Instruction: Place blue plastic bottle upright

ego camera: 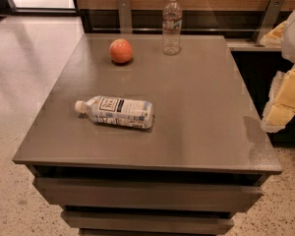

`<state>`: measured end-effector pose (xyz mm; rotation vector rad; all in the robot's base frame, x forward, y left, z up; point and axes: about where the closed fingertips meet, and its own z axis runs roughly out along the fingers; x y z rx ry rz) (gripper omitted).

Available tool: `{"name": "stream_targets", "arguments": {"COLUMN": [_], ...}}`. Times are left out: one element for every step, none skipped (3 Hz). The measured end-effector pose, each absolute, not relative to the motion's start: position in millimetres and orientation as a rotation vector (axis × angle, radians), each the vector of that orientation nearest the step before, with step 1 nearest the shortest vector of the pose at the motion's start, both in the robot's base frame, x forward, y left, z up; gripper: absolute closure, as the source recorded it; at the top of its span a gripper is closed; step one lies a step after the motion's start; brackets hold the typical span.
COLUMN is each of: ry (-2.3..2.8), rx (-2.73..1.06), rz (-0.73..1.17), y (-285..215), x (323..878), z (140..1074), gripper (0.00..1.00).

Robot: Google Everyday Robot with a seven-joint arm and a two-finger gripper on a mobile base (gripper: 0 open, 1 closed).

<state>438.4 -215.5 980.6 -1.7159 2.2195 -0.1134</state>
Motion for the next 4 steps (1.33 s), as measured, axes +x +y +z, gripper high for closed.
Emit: {"name": "stream_targets", "arguments": {"ry": [2.218, 2.21, 2.192, 2.173], "rx": [-1.709, -1.727, -1.756, -1.785], "rz": [-0.106, -0.054, 0.036, 0.131], "y": [-213.9, -196.8, -165.3, -129.9], "x": [440.3, 455.7, 477.9, 494.9], "z": [981.3, 975.0, 963.2, 949.2], "gripper": [0.0, 0.0, 0.0, 0.0]}}
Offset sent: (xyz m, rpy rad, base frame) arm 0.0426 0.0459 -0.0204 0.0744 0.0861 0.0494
